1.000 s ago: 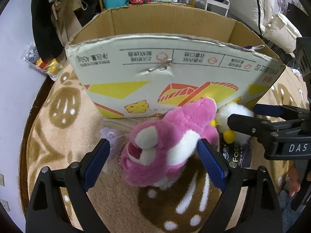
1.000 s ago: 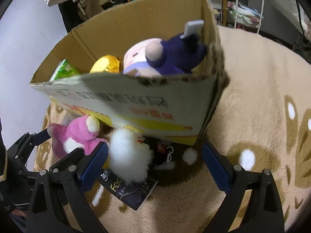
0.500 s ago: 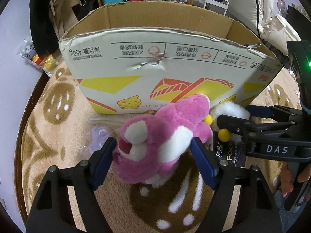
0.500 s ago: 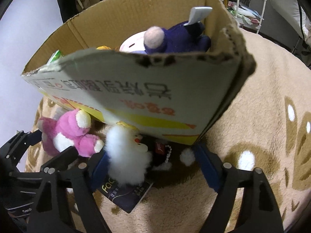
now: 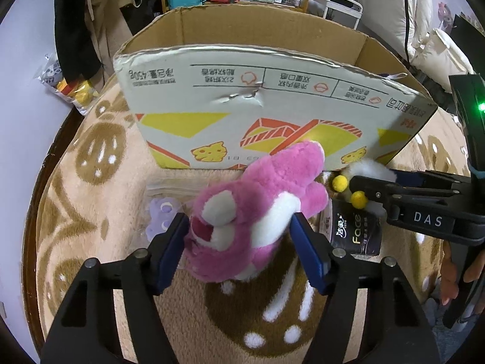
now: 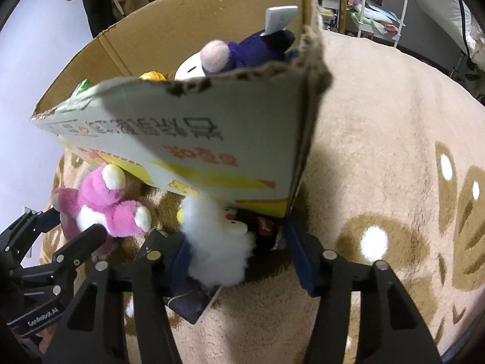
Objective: Organize soft objects
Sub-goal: 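Close left gripper on pink plush while right gripper grasps white fluffy chick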
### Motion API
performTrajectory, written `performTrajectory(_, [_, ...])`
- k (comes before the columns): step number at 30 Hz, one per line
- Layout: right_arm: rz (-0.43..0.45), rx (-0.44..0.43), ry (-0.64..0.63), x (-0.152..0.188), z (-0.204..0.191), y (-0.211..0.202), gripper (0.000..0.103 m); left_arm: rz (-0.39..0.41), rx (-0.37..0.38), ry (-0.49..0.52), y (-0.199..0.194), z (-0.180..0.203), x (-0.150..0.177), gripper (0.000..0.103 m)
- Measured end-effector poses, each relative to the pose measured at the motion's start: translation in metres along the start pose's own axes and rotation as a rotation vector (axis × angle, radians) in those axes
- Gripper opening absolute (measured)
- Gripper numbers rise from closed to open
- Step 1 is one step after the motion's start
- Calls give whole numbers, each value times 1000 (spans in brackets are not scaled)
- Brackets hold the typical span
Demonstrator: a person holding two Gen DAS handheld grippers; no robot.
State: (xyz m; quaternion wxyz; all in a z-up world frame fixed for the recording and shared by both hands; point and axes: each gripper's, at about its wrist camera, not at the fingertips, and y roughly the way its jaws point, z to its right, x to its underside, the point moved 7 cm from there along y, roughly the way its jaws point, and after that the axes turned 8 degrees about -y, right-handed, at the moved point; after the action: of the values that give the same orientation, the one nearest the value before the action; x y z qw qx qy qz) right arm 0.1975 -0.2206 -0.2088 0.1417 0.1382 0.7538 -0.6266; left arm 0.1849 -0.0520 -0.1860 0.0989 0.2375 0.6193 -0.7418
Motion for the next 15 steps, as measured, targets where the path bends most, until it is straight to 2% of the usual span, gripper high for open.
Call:
performTrajectory(9, [1,-4,-10,5,4,-2,56,26,1,22,2,3,3,65])
performTrajectory(15, [3,0,-19,5,-1,-3,56,33,10,24,-2,2,4,57])
